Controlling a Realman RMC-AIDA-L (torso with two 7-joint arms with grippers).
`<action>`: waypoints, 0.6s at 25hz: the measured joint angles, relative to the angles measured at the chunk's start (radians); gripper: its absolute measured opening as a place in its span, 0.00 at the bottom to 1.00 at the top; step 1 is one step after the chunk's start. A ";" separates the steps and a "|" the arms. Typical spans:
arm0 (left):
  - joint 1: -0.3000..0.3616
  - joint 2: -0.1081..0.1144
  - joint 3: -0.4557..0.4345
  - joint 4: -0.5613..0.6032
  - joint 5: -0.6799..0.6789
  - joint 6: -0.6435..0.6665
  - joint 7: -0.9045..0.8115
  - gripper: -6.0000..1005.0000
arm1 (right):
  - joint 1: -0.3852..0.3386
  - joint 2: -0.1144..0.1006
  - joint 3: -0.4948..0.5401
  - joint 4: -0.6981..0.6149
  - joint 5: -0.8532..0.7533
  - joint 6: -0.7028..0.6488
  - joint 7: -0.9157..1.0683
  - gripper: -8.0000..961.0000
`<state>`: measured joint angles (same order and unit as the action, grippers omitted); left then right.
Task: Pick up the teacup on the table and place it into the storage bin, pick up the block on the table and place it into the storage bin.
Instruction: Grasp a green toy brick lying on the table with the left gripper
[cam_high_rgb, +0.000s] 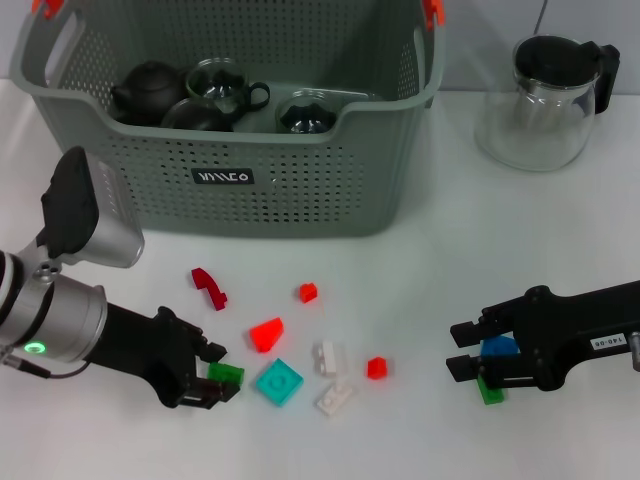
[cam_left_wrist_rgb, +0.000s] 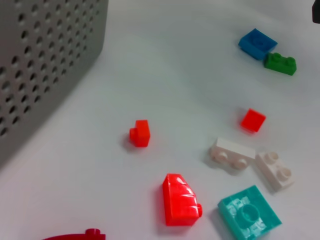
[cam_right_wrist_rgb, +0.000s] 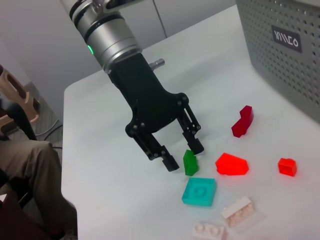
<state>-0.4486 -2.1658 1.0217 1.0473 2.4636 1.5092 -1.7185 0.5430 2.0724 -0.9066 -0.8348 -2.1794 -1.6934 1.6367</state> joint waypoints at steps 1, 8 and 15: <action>0.001 0.000 0.000 0.002 0.000 0.005 0.000 0.48 | 0.000 0.000 0.000 0.000 0.000 0.000 0.000 0.49; 0.002 -0.001 0.000 0.004 0.000 0.018 -0.002 0.48 | 0.000 0.000 0.000 0.000 -0.002 0.000 0.000 0.49; -0.004 -0.003 0.000 0.000 0.000 -0.003 -0.004 0.44 | 0.000 0.000 0.000 0.000 -0.002 0.000 0.000 0.49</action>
<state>-0.4523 -2.1683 1.0219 1.0475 2.4636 1.5060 -1.7222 0.5430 2.0724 -0.9066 -0.8345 -2.1814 -1.6935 1.6368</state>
